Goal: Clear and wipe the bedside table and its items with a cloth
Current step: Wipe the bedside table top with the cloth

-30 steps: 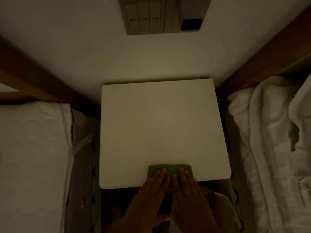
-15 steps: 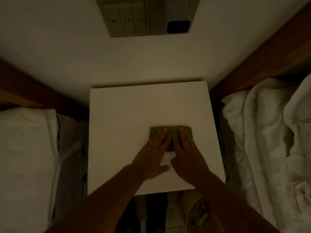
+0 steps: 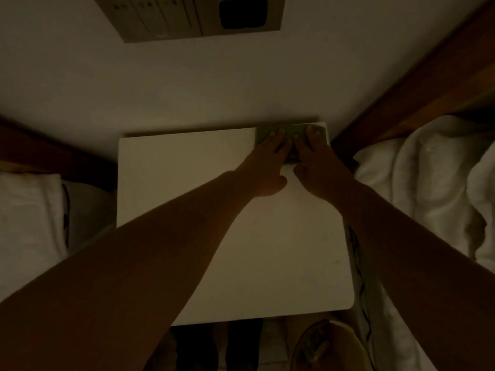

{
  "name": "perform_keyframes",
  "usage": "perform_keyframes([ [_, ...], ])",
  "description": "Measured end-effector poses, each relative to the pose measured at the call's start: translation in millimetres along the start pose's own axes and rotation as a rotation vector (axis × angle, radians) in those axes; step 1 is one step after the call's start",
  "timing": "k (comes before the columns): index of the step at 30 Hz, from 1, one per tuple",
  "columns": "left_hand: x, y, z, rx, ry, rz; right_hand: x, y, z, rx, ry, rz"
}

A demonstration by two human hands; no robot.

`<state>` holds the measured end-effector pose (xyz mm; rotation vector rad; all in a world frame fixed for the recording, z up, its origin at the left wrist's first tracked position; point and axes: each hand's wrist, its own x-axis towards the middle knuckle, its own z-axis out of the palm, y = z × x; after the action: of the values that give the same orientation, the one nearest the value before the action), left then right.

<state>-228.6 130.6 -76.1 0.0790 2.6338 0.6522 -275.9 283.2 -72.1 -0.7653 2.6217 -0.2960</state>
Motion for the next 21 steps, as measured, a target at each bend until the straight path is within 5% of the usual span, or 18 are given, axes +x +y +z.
perform_keyframes([
  [9,-2.3,48.7,28.3,0.028,0.034,0.092,-54.8,39.1,0.9,0.054,0.035,0.054],
  [21,-147.2,86.8,107.9,-0.041,-0.110,0.162,-221.3,-4.2,59.3,0.011,-0.044,0.132],
])
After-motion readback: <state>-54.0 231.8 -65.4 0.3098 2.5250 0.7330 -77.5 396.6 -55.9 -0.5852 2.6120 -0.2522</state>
